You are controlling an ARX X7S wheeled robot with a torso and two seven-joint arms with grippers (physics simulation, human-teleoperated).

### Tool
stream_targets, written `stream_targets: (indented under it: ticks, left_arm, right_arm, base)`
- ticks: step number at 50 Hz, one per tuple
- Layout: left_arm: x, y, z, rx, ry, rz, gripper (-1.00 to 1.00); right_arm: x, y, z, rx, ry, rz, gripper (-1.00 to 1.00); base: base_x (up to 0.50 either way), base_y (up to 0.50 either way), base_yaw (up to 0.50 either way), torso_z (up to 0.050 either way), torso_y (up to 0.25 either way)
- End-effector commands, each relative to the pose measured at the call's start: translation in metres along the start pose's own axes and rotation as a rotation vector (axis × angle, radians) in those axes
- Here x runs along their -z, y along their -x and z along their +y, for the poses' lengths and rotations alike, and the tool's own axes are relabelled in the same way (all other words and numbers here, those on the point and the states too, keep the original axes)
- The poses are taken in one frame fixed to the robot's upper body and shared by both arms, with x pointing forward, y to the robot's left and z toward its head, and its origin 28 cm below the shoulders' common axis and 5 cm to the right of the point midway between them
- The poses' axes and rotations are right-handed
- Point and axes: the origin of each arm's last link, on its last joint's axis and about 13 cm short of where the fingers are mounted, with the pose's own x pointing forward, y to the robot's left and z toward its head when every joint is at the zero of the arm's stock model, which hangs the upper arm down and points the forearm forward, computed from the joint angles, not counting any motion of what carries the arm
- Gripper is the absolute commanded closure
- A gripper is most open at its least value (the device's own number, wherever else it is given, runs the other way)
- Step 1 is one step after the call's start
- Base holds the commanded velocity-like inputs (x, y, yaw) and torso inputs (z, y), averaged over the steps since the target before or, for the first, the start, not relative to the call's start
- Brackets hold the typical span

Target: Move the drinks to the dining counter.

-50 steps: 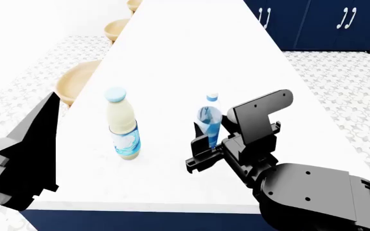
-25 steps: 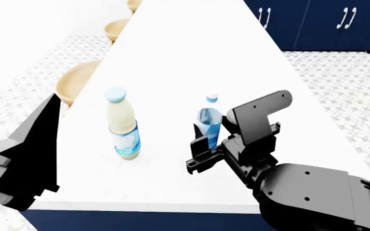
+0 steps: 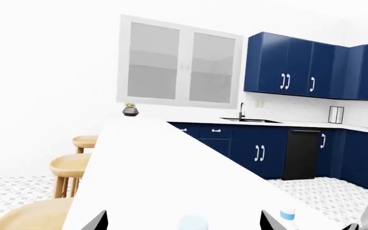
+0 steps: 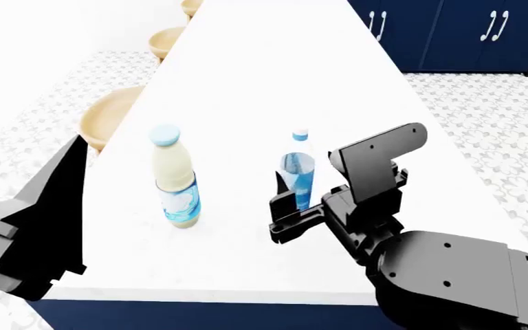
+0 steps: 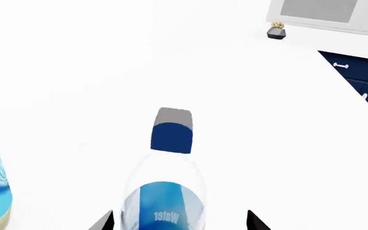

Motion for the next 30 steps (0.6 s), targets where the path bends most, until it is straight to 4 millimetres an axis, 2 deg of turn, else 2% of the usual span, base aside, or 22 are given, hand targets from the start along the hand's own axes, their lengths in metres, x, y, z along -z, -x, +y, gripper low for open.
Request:
stream_targets:
  ticks: [1, 3, 8, 15, 23, 30]
  left_arm:
    - [0.0, 0.0, 0.0, -0.002, 0.0, 0.0, -1.0]
    - [0.0, 0.0, 0.0, -0.003, -0.001, 0.001, -1.0]
    - [-0.001, 0.001, 0.0, -0.001, -0.002, -0.002, -1.0]
    - [-0.003, 0.003, -0.001, 0.001, -0.005, -0.006, -1.0]
    - [-0.006, 0.005, -0.004, 0.007, -0.011, -0.017, -1.0]
    - [-0.012, 0.009, -0.007, 0.013, -0.027, -0.038, -1.0]
  right_arm:
    - [-0.013, 0.013, 0.001, 0.009, 0.008, -0.046, -1.0]
    - [-0.02, 0.019, 0.002, 0.015, 0.012, -0.071, -1.0]
    - [-0.051, 0.051, 0.007, 0.033, 0.047, -0.193, -1.0]
    - [-0.08, 0.088, 0.014, 0.073, 0.086, -0.32, -1.0]
    - [-0.098, 0.118, 0.016, 0.147, 0.114, -0.418, -1.0]
    - [-0.107, 0.128, 0.011, 0.192, 0.117, -0.452, -1.0]
  base:
    - [0.0, 0.0, 0.0, 0.0, 0.0]
    - [0.0, 0.0, 0.0, 0.0, 0.0]
    - [0.0, 0.0, 0.0, 0.0, 0.0]
    - [0.0, 0.0, 0.0, 0.0, 0.0]
    - [0.0, 0.0, 0.0, 0.0, 0.0]
    - [0.0, 0.0, 0.0, 0.0, 0.0]
